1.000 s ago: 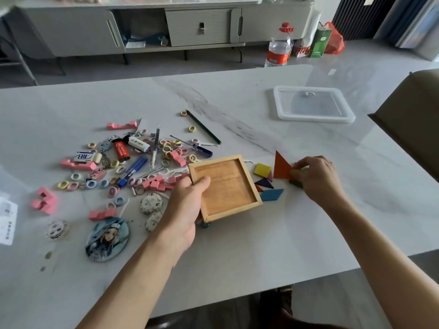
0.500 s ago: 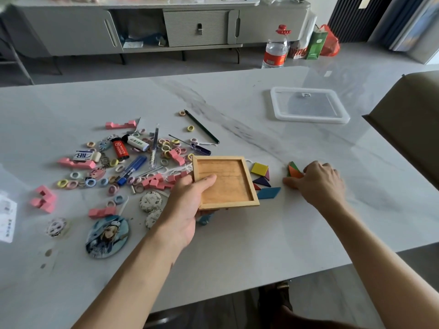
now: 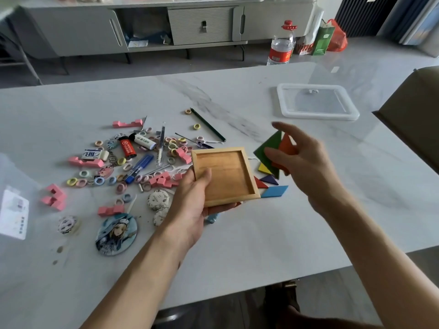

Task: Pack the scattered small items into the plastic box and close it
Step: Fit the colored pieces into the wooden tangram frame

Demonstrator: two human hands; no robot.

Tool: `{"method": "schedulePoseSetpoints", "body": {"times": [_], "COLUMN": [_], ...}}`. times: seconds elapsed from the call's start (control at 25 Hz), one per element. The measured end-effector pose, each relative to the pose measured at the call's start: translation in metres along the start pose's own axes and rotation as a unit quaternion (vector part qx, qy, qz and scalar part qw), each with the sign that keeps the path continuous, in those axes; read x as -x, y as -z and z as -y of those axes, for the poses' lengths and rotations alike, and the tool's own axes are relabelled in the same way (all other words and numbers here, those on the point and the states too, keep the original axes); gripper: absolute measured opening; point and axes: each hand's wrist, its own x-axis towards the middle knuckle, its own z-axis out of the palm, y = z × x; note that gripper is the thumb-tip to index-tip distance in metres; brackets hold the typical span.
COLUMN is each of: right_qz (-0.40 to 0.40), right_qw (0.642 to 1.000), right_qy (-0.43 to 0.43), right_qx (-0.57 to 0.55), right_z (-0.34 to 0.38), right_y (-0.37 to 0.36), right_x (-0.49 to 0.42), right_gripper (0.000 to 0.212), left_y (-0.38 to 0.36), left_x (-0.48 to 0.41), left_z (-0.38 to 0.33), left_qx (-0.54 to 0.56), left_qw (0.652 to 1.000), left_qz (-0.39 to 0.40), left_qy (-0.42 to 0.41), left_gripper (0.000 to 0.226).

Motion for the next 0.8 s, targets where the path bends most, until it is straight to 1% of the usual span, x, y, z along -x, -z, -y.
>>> {"method": "schedulePoseSetpoints", "body": {"times": [0.04, 0.08, 0.16, 0.24, 0.32, 0.4, 0.56, 0.68, 0.8], "right_qz": [0.038, 0.059, 0.056, 0.041, 0.045, 0.05, 0.034, 0.061, 0.071], "right_qw": [0.998, 0.996, 0.995, 0.989, 0.983, 0.982, 0.997, 0.993, 0.982], "right_qy": [0.002, -0.012, -0.059, -0.104, -0.132, -0.139, -0.067, -0.039, 0.02], "right_qx": [-0.048, -0.063, -0.063, -0.098, -0.119, -0.118, 0.027, 0.093, 0.175], "right_z": [0.006, 0.009, 0.012, 0.012, 0.011, 0.01, 0.008, 0.006, 0.002], "right_y": [-0.009, -0.017, -0.028, -0.035, -0.041, -0.049, -0.058, -0.057, -0.058], "right_x": [0.005, 0.008, 0.011, 0.012, 0.012, 0.014, 0.012, 0.014, 0.017], "right_gripper": [0.041, 0.039, 0.026, 0.018, 0.015, 0.015, 0.021, 0.023, 0.023], "left_y": [-0.001, -0.002, -0.001, 0.002, 0.003, 0.004, 0.007, 0.011, 0.013], "left_x": [0.002, 0.003, 0.005, 0.004, 0.003, 0.003, 0.003, 0.003, 0.004], "left_z": [0.0, -0.001, -0.003, -0.006, -0.009, -0.009, -0.009, -0.009, -0.007], "left_qx": [0.016, 0.026, 0.038, 0.05, 0.051, 0.044, 0.03, 0.019, 0.001], "left_qw": [1.0, 0.999, 0.999, 0.997, 0.997, 0.997, 0.997, 0.996, 0.995], "left_qz": [0.009, 0.017, 0.031, 0.047, 0.062, 0.07, 0.074, 0.085, 0.092], "left_qy": [0.009, 0.016, 0.022, 0.018, 0.009, 0.003, -0.007, -0.024, -0.038], "left_gripper": [0.019, 0.019, 0.019, 0.021, 0.022, 0.022, 0.021, 0.018, 0.018]}}
